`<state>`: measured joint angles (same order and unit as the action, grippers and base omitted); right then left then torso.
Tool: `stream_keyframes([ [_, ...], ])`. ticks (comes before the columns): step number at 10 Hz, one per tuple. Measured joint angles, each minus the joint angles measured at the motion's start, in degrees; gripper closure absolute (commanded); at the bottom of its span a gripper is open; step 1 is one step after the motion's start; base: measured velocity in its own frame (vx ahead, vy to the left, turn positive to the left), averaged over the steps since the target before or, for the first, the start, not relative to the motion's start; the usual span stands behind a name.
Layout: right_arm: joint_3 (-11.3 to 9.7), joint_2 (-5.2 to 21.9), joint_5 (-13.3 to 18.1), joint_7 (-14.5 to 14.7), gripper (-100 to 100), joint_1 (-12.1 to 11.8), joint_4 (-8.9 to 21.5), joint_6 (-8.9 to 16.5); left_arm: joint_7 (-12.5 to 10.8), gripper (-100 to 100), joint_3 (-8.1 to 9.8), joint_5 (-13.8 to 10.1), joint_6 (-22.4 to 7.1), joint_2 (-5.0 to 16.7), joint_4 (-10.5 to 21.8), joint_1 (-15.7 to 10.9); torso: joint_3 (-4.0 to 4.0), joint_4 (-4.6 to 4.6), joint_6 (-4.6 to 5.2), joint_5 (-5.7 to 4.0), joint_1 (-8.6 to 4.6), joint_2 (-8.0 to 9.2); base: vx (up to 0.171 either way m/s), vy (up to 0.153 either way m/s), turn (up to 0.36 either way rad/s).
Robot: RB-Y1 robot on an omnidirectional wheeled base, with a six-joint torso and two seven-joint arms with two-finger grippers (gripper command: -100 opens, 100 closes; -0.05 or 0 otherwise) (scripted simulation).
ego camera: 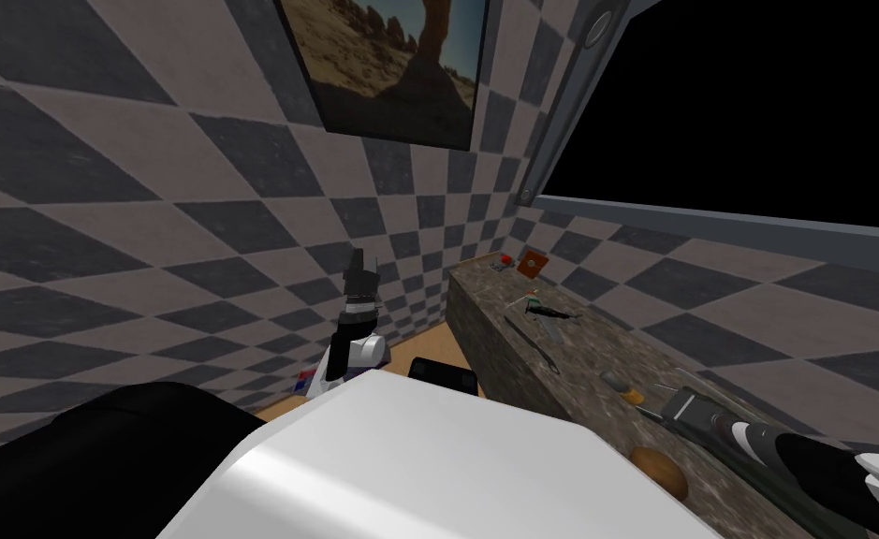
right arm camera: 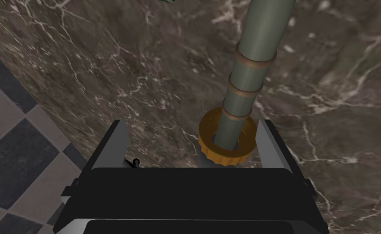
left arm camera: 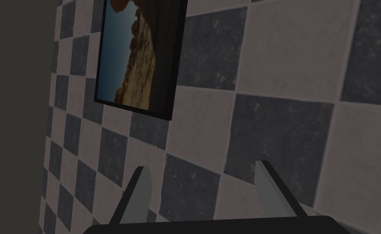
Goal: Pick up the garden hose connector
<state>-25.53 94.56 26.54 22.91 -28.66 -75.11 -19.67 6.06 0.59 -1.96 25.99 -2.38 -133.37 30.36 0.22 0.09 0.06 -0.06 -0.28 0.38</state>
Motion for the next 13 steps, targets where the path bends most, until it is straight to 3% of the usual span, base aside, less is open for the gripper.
stream_keyframes([
  [2, -0.79, 1.02, -2.25, -0.09, -100, -0.38, -2.78, 2.94, 0.00, 0, 0.00, 0.00, 0.00, 0.00, 0.00, 0.01, -0.05, -0.01, 0.05, 0.00, 0.16, -0.10, -0.048, -0.029, 0.068],
  [5, -4.23, 3.83, -6.90, -0.28, -100, -0.71, -8.04, 8.07, 0.00, 0, 0.00, 0.00, 0.00, 0.00, 0.00, 0.00, -0.03, -0.01, -0.04, -0.01, 0.05, -0.05, -0.075, -0.066, 0.135],
  [7, -5.17, 4.50, -8.74, -0.31, -100, -0.79, -10.38, 10.93, 0.00, 0, 0.00, 0.00, 0.00, 0.00, 0.00, 0.01, -0.05, -0.01, 0.04, -0.01, 0.14, -0.12, -0.046, -0.040, 0.061],
  [10, -8.94, 6.99, -12.90, -0.60, -100, -0.63, -14.75, 15.54, 0.00, 0, 0.00, 0.00, 0.00, 0.00, 0.00, 0.00, 0.00, 0.00, -0.01, -0.01, 0.06, -0.01, -0.084, -0.061, 0.132],
  [12, -9.57, 7.91, -15.11, -0.53, -100, -1.14, -17.37, 18.38, 0.00, 0, 0.00, 0.00, 0.00, 0.00, 0.00, 0.02, -0.06, -0.01, 0.05, -0.01, 0.13, -0.13, -0.047, -0.041, 0.075],
  [13, -10.93, 8.95, -16.71, -0.61, -100, -1.24, -19.18, 20.10, 0.00, 0, 0.00, 0.00, 0.00, 0.00, 0.00, 0.00, -0.06, -0.02, -0.01, 0.00, 0.11, -0.12, -0.072, -0.049, 0.115],
])
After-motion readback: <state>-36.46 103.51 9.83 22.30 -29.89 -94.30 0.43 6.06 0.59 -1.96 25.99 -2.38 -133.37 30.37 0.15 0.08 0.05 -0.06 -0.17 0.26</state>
